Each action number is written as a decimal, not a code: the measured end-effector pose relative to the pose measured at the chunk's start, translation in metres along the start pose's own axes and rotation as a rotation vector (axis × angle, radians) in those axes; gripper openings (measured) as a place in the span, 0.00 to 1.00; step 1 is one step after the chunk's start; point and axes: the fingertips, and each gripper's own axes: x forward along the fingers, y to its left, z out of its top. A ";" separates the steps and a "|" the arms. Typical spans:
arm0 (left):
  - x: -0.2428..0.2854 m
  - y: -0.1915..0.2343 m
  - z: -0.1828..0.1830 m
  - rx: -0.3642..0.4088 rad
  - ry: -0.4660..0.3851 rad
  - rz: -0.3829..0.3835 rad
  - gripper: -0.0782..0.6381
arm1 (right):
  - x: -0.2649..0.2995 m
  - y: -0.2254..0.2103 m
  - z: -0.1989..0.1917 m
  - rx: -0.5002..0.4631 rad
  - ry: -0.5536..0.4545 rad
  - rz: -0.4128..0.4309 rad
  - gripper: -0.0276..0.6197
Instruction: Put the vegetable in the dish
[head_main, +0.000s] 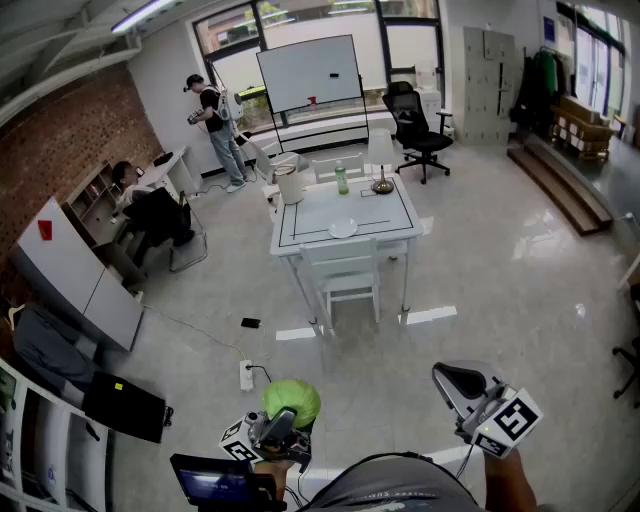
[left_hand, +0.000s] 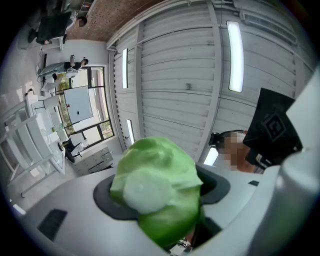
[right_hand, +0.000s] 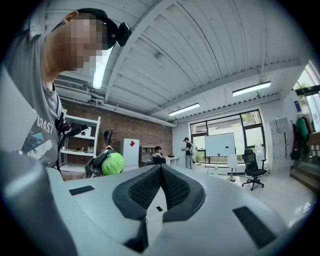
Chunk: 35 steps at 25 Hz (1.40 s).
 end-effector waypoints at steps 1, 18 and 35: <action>0.002 -0.002 -0.002 -0.002 -0.003 -0.005 0.54 | -0.002 -0.001 -0.003 0.000 0.012 -0.002 0.05; 0.028 0.002 -0.003 0.091 0.048 0.019 0.54 | 0.028 0.001 -0.003 -0.013 -0.009 0.074 0.06; 0.114 0.029 -0.078 0.039 0.008 0.051 0.54 | -0.014 -0.080 -0.011 -0.009 -0.001 0.169 0.06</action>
